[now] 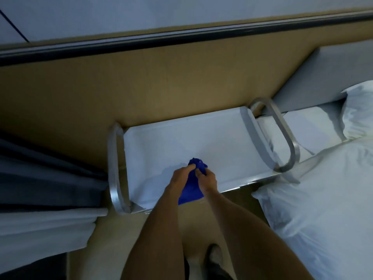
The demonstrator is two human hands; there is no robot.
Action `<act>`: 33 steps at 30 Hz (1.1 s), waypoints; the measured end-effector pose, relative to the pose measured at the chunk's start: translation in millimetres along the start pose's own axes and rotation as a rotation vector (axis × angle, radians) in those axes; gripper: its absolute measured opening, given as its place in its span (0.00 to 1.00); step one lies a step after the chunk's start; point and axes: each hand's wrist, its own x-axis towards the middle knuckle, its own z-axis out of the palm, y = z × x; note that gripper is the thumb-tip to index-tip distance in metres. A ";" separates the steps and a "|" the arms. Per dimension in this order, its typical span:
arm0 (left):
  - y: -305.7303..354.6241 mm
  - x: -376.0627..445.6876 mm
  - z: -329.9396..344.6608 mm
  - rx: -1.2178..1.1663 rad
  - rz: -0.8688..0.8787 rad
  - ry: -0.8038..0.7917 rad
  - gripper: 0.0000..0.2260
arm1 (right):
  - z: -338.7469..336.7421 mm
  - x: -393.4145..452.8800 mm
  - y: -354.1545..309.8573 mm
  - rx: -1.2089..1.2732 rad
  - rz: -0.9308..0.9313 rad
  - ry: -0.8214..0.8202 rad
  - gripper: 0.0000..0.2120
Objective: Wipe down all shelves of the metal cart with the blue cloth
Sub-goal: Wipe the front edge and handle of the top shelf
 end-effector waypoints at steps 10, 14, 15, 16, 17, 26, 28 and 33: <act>-50.2 -63.4 50.4 0.180 0.144 0.023 0.20 | -66.0 -60.1 35.9 0.489 0.218 -0.072 0.10; -96.6 -90.7 86.6 0.183 0.162 0.192 0.13 | -89.5 -77.5 69.3 0.417 0.208 -0.114 0.12; -105.9 -96.9 94.5 0.161 0.184 0.225 0.11 | -95.9 -80.7 76.9 0.374 0.203 -0.124 0.12; -113.1 -102.3 101.3 0.158 0.209 0.251 0.10 | -100.2 -81.0 84.9 0.310 0.181 -0.141 0.13; -119.6 -105.6 106.4 0.166 0.235 0.277 0.10 | -103.1 -80.3 94.1 0.211 0.126 -0.156 0.14; -150.9 -116.8 114.1 0.835 0.405 0.428 0.18 | -115.4 -80.9 171.8 -0.736 -0.500 -0.111 0.45; -168.5 -109.0 110.3 0.824 0.384 0.401 0.20 | -107.0 -79.9 187.2 -0.714 -0.505 -0.164 0.44; -215.1 -90.9 105.4 0.624 0.391 0.387 0.18 | -81.9 -86.0 215.6 -0.595 -0.486 -0.109 0.14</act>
